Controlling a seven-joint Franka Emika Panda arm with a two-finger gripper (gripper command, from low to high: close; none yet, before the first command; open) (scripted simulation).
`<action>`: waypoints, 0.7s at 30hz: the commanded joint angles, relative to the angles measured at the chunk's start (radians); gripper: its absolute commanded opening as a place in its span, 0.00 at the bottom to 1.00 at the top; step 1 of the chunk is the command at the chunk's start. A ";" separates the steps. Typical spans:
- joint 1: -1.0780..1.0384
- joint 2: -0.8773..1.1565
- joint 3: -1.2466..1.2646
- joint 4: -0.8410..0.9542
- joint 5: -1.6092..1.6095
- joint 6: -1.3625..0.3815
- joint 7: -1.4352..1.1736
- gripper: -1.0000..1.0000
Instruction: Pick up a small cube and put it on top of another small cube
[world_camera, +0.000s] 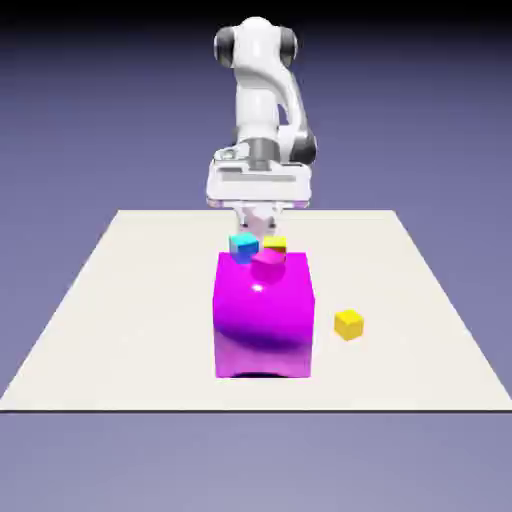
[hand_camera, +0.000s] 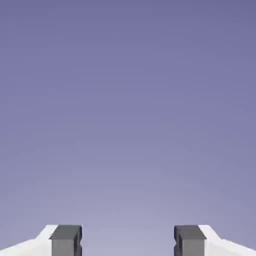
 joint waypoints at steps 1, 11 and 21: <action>0.029 0.036 0.013 0.019 0.001 -0.044 0.010 0.50; 0.323 0.396 0.144 0.209 0.016 -0.478 0.105 0.50; 0.420 0.749 0.191 0.295 0.050 -0.710 0.194 0.50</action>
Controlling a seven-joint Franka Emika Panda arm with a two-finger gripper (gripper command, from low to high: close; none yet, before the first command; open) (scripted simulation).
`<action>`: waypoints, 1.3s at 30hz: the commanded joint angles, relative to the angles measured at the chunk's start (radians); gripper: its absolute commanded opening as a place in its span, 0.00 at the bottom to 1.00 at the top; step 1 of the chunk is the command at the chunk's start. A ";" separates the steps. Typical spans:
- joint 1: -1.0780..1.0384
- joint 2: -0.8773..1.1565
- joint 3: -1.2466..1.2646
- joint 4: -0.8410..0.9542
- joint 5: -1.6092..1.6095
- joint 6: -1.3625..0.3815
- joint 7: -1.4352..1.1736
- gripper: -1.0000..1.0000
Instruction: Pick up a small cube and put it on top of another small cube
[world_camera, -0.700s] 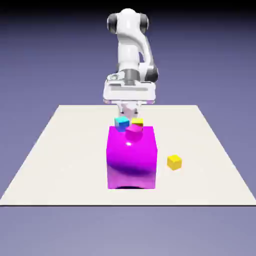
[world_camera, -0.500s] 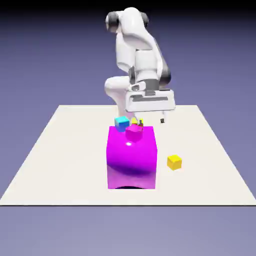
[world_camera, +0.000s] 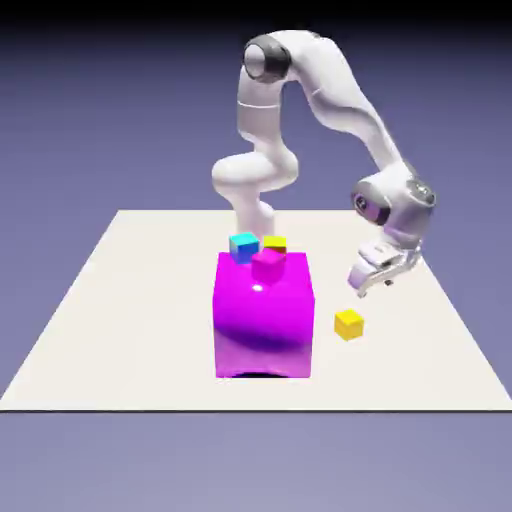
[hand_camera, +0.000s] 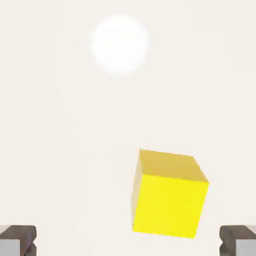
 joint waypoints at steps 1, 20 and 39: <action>-0.017 0.009 -0.007 -0.008 0.003 0.014 0.002 0.50; -0.086 -0.012 -0.109 0.179 0.177 -0.229 -0.148 0.00; -0.458 -0.544 -0.146 0.139 0.139 -0.716 -0.105 0.00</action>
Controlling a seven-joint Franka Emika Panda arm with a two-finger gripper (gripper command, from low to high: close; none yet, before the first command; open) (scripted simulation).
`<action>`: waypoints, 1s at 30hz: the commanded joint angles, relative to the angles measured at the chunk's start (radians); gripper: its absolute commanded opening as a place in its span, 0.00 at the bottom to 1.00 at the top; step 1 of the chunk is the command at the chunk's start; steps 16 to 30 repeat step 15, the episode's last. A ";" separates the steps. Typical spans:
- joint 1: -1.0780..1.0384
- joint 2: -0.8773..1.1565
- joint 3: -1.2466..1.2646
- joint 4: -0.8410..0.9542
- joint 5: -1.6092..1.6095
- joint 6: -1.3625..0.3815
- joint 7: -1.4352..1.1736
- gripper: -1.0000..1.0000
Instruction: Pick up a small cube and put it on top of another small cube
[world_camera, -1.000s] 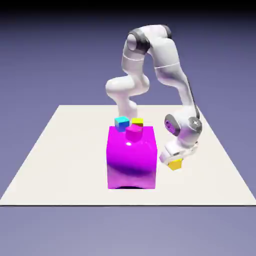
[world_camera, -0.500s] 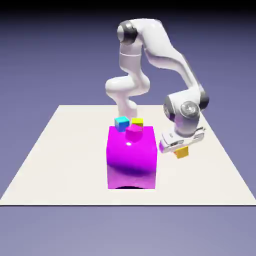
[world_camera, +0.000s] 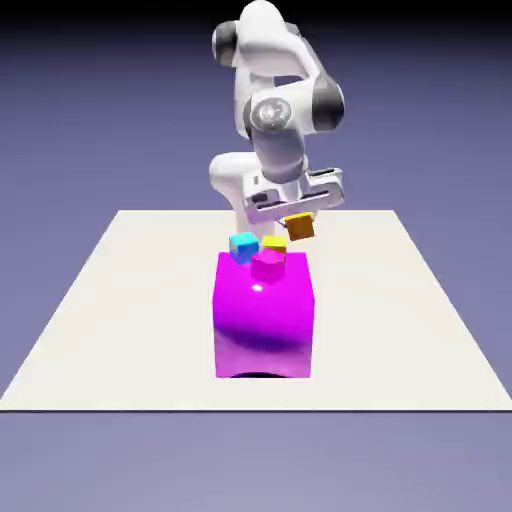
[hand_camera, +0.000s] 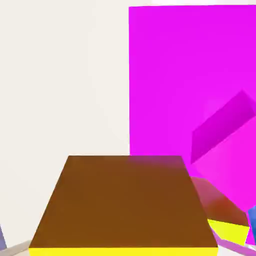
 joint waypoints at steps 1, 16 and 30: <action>-0.014 -0.036 0.011 -0.030 -0.030 -0.001 0.023 0.00; -0.016 -0.159 0.033 -0.211 -0.086 0.083 0.059 1.00; -0.016 -0.159 0.033 -0.211 -0.086 0.083 0.059 1.00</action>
